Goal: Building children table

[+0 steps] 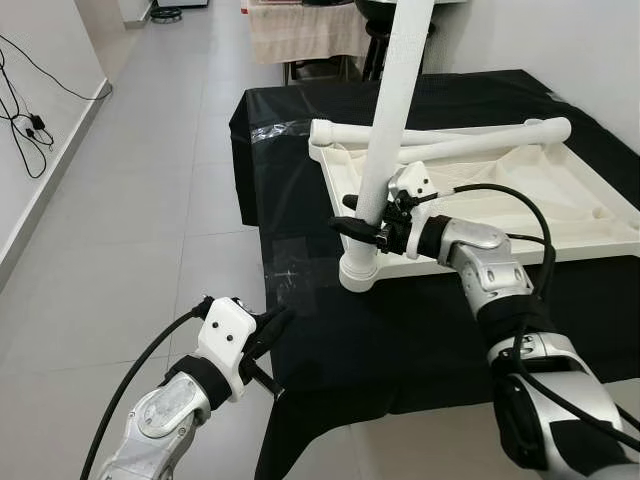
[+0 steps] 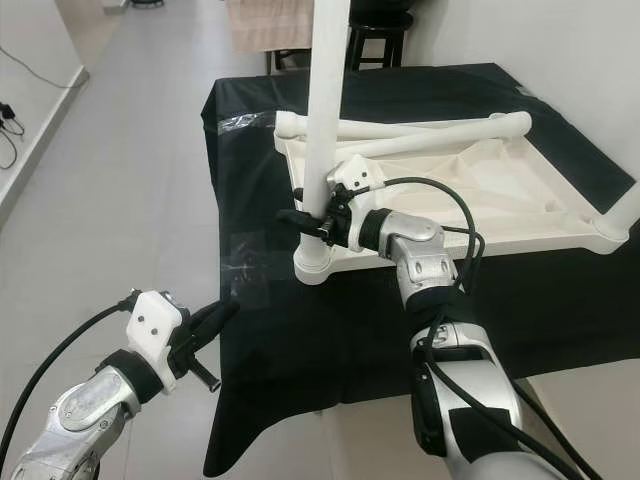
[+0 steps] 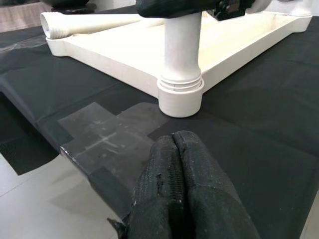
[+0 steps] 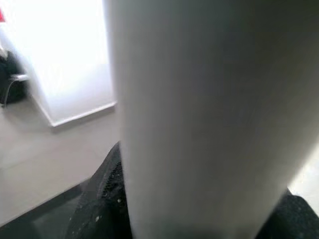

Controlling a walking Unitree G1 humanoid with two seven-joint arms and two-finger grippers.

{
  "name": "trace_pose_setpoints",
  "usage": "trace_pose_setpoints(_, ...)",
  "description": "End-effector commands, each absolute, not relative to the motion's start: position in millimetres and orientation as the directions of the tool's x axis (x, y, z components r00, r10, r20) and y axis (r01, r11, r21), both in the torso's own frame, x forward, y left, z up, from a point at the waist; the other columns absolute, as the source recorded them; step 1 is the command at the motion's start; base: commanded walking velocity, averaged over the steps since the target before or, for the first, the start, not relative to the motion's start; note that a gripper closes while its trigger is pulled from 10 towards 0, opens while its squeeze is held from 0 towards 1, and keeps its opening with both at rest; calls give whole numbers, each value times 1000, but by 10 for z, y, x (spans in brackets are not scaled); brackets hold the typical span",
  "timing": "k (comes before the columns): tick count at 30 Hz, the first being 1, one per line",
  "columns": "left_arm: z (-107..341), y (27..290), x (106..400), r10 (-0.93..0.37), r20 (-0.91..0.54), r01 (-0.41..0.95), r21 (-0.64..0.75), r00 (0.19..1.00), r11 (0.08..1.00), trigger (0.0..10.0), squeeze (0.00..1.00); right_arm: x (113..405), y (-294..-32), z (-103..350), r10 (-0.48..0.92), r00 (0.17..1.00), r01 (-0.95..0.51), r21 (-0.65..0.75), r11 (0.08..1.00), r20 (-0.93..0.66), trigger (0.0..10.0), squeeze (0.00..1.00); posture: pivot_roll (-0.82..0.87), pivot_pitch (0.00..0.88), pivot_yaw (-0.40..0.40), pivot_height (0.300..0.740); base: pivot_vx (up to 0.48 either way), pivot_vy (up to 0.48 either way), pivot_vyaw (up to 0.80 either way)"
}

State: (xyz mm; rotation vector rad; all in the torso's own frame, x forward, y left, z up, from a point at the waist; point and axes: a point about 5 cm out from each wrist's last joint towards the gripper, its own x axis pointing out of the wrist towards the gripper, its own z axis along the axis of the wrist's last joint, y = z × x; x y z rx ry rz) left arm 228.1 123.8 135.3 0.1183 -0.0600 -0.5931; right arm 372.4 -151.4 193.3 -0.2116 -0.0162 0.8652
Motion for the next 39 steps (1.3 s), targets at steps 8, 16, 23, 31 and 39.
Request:
trace_pose_setpoints(8,1326,1271,2303,-565,18,560,106,825,822,10000,0,3547,-1604,1507,233,961,-255,-147,956,-151,0,0,-14,67,-11,740,0,0,0)
trace_pose_setpoints(16,1304,1253,2327,-576,19,572,90,817,815,10000,0,3362,-1263,1384,288,944,-313,-167,935,-158,0,0,-21,47,-22,740,0,0,0)
trace_pose_setpoints(23,1298,1259,2334,-564,31,561,65,826,825,10000,0,3394,-1220,1377,397,901,-424,-162,891,-176,10000,1000,-23,41,-21,740,0,0,0)
trace_pose_setpoints(31,1347,1240,2382,-583,43,581,53,811,812,10000,0,3565,-1233,1804,743,668,-738,-168,654,-45,10000,0,-9,34,-33,740,0,0,0)
trace_pose_setpoints(39,1354,1220,2369,-581,49,579,55,812,814,10000,0,3626,-1248,1975,851,523,-846,-146,513,-40,10000,0,0,38,-36,740,0,0,0)
